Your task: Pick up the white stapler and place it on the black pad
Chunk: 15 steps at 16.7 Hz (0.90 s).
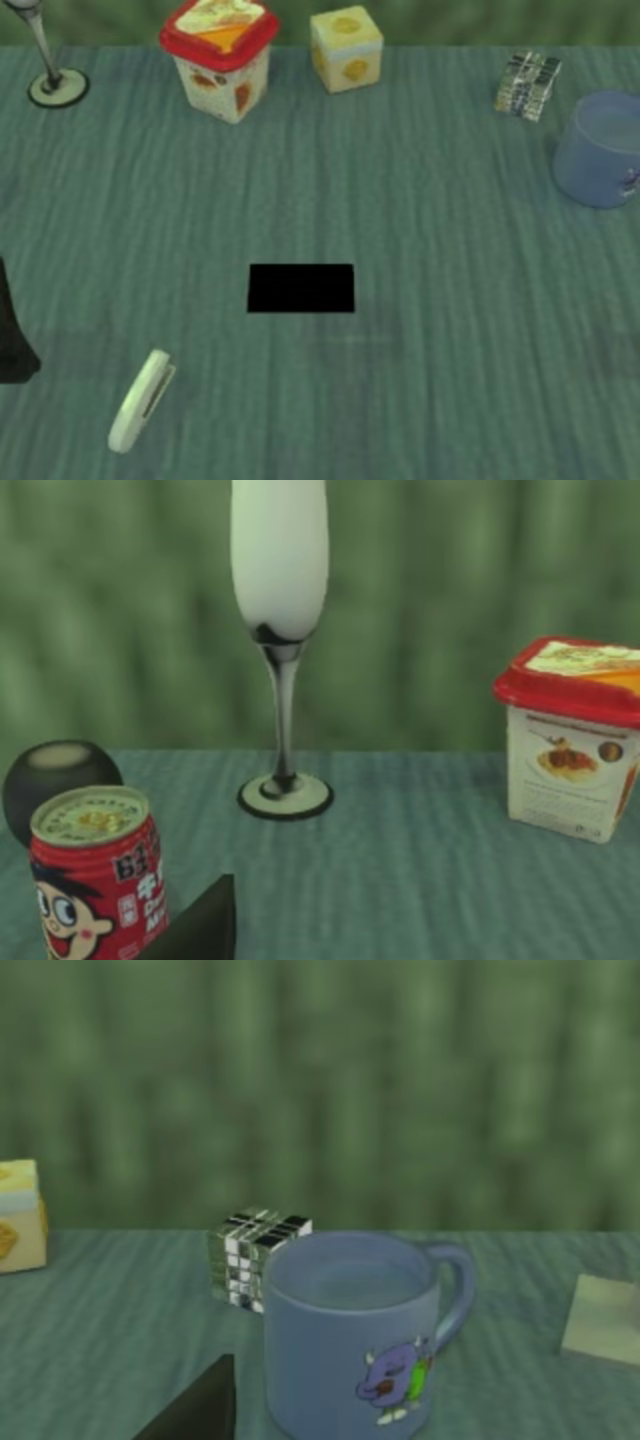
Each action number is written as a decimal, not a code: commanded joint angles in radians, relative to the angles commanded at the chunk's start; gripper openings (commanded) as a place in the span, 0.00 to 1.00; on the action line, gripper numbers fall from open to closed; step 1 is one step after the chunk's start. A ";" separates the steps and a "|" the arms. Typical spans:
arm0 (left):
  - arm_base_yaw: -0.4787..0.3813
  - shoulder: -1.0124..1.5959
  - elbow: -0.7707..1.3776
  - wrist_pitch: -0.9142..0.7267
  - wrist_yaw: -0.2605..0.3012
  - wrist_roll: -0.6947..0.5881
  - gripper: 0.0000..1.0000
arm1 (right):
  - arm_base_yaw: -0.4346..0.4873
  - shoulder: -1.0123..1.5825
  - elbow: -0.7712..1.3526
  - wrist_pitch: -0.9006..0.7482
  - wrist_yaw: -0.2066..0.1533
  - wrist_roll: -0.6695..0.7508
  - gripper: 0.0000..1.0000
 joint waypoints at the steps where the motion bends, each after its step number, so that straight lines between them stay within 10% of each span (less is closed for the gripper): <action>1: 0.000 0.000 0.000 0.000 0.000 0.000 1.00 | 0.000 0.000 0.000 0.000 0.000 0.000 1.00; 15: -0.210 0.862 0.627 -0.579 0.000 -0.014 1.00 | 0.000 0.000 0.000 0.000 0.000 0.000 1.00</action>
